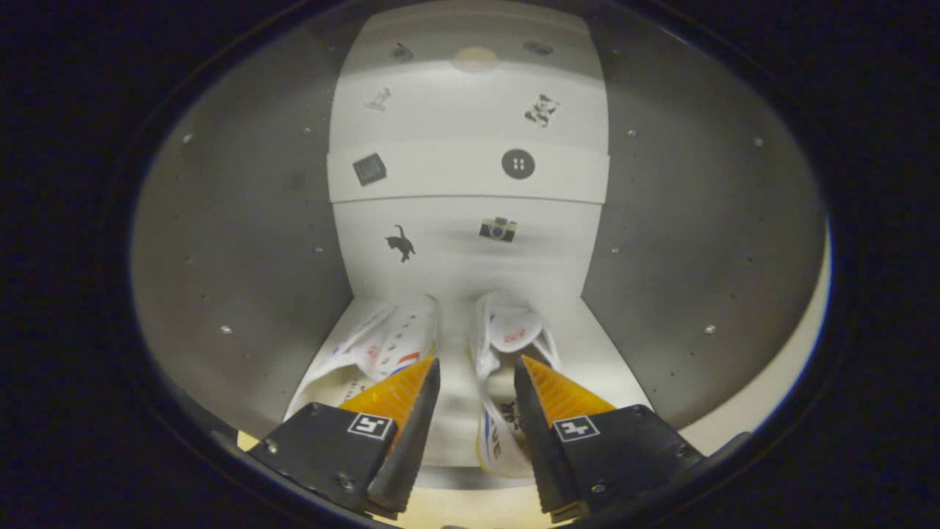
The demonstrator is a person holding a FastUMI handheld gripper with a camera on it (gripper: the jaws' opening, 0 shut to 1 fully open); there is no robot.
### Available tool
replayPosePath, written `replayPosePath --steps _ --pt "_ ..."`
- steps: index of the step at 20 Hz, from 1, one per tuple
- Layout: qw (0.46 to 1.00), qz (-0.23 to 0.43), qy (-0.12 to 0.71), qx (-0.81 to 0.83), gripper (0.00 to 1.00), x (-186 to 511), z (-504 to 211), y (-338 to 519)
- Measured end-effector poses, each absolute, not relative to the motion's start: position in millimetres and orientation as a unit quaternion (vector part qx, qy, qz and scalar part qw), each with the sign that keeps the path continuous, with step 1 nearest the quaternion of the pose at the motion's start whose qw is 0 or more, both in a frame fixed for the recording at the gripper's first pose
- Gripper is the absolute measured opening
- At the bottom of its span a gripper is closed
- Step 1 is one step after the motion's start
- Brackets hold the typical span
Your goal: Open the shoe cabinet door, grab the shoes and put them into the shoe cabinet, then close the shoe cabinet door.
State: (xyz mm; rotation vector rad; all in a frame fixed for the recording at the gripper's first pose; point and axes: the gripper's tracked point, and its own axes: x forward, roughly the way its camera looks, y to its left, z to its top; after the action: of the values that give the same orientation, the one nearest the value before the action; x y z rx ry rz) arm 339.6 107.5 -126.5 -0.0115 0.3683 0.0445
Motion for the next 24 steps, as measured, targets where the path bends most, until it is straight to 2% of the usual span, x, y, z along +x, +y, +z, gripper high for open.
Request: replayPosePath --steps 4,14,24 --pt "0.987 0.023 0.154 -0.022 1.0 288.3 -120.8 113.1" --pt "0.992 0.066 0.109 0.016 1.0 119.4 -114.2 120.0" --pt "0.995 0.077 0.042 0.038 1.0 -55.9 -60.4 1.6"
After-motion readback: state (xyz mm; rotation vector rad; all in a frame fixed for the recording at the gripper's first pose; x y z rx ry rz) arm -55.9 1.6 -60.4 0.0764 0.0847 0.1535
